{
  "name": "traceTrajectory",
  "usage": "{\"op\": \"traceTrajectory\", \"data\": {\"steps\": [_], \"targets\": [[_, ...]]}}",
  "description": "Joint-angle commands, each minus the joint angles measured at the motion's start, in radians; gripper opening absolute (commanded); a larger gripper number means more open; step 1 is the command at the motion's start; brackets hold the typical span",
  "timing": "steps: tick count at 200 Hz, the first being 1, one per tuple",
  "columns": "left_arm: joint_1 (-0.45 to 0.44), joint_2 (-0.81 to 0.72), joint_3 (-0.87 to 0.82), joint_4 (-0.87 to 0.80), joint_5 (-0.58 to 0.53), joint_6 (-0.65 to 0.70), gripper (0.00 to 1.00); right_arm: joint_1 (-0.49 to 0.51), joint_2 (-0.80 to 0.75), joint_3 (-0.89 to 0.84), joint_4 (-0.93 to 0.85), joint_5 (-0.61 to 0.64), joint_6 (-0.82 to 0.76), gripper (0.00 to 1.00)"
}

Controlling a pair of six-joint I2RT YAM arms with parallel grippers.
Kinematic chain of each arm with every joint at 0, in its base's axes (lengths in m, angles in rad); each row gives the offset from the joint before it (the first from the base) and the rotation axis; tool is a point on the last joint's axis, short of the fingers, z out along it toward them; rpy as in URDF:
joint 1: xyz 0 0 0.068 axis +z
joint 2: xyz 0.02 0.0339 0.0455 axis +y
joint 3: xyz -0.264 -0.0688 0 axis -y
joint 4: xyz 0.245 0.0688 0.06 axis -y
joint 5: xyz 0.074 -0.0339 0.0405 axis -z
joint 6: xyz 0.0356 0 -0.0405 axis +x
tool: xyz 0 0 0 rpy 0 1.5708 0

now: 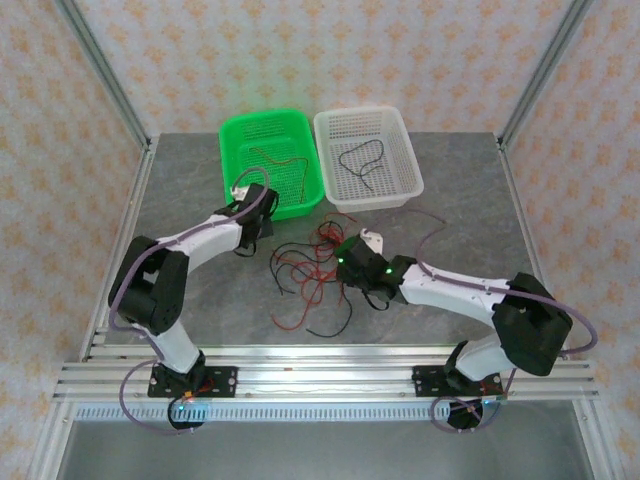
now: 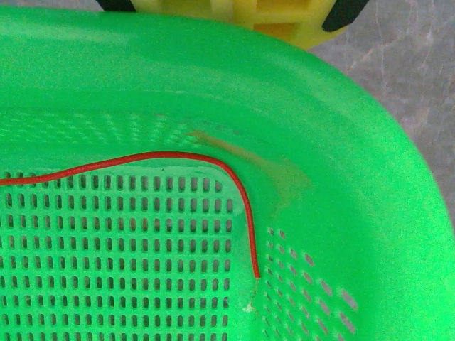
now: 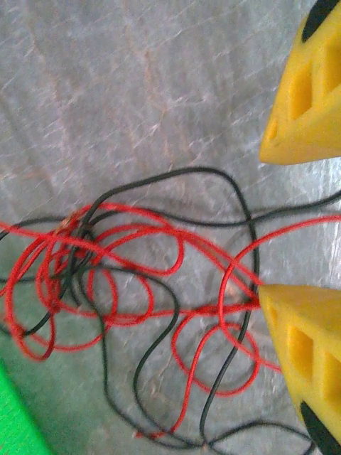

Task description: Untangle the cables

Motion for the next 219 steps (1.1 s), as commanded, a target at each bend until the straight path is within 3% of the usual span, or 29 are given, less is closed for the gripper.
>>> {"op": "traceTrajectory", "data": {"steps": [1,62,107,150,173,202,219], "targets": [[0.012,0.042,0.058,0.034,-0.056,0.048,0.0,0.008,-0.013,-0.025,0.029,0.046,0.04,0.45],[0.035,0.075,0.111,0.061,-0.096,0.065,0.0,-0.051,0.089,-0.029,0.113,0.069,0.027,0.39],[0.028,-0.005,0.089,0.081,0.043,0.065,0.0,-0.084,0.163,-0.012,0.162,0.065,0.005,0.36],[0.004,-0.124,0.05,0.064,0.103,0.064,0.0,-0.096,0.215,0.003,0.185,0.057,-0.007,0.31],[-0.015,-0.193,0.036,0.036,0.101,0.055,0.0,-0.096,0.234,0.016,0.194,0.057,-0.018,0.21],[-0.039,-0.296,0.009,0.02,0.101,0.038,0.0,-0.098,0.239,0.038,0.192,0.066,-0.038,0.0],[-0.058,-0.344,0.004,0.003,0.094,0.032,0.0,-0.098,0.225,0.05,0.185,0.069,-0.056,0.0]]}}
